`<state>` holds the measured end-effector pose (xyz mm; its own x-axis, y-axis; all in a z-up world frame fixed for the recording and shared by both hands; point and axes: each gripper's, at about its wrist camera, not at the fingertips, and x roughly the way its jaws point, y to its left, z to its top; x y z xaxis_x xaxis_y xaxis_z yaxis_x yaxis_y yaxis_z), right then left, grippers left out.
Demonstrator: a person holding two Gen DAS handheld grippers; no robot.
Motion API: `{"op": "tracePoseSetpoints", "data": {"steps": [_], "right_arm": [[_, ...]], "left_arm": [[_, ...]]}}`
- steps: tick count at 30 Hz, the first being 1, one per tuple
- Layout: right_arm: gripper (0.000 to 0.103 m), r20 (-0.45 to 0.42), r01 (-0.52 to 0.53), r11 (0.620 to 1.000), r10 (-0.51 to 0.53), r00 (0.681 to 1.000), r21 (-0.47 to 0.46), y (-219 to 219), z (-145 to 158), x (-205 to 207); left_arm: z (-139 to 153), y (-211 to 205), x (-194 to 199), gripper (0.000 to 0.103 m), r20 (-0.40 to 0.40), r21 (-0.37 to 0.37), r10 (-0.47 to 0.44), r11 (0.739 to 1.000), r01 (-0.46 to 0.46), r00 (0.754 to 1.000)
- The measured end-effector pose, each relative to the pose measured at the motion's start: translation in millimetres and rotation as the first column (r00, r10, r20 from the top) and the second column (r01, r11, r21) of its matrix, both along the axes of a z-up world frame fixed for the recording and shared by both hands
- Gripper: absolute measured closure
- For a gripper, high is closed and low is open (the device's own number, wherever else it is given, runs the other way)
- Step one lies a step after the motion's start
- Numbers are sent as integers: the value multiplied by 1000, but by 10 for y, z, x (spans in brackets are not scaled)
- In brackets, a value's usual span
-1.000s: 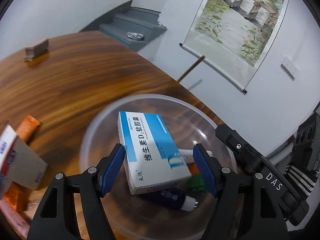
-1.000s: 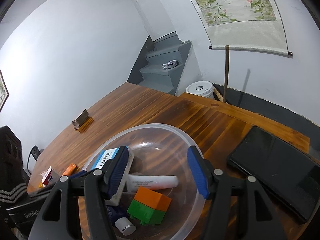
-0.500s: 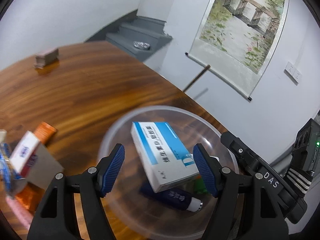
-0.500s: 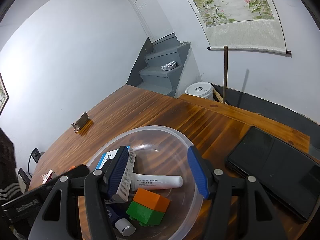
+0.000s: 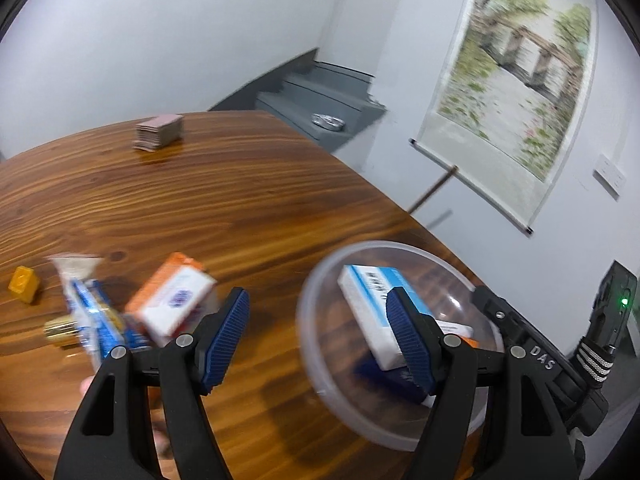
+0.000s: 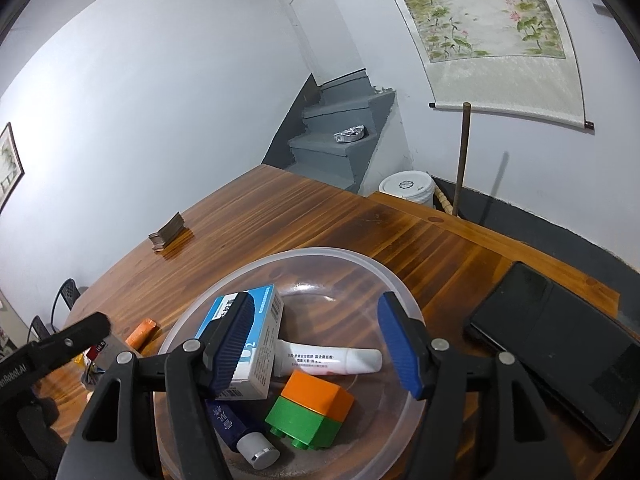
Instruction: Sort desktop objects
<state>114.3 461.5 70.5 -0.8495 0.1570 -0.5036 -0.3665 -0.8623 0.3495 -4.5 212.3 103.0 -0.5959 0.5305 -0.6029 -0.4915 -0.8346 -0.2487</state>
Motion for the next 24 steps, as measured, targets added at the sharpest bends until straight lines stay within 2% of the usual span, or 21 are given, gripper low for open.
{"op": "tracePoseSetpoints", "data": {"steps": [3, 10, 20, 24], "right_arm": [[34, 4, 1, 1000, -1, 1000, 6, -11, -2, -7], [34, 11, 4, 999, -4, 1000, 35, -51, 8, -8], [33, 1, 10, 993, -11, 1000, 116, -174, 65, 6], [31, -18, 13, 990, -10, 1000, 140, -222, 94, 22]], "left_arm": [[-12, -220, -56, 29, -3, 2, 71, 997, -71, 997], [-159, -746, -253, 29, 76, 46, 236, 970, -240, 969], [-356, -1015, -391, 29, 139, 37, 326, 942, -334, 935], [-410, -1121, -419, 26, 168, 54, 349, 931, -362, 922]]}}
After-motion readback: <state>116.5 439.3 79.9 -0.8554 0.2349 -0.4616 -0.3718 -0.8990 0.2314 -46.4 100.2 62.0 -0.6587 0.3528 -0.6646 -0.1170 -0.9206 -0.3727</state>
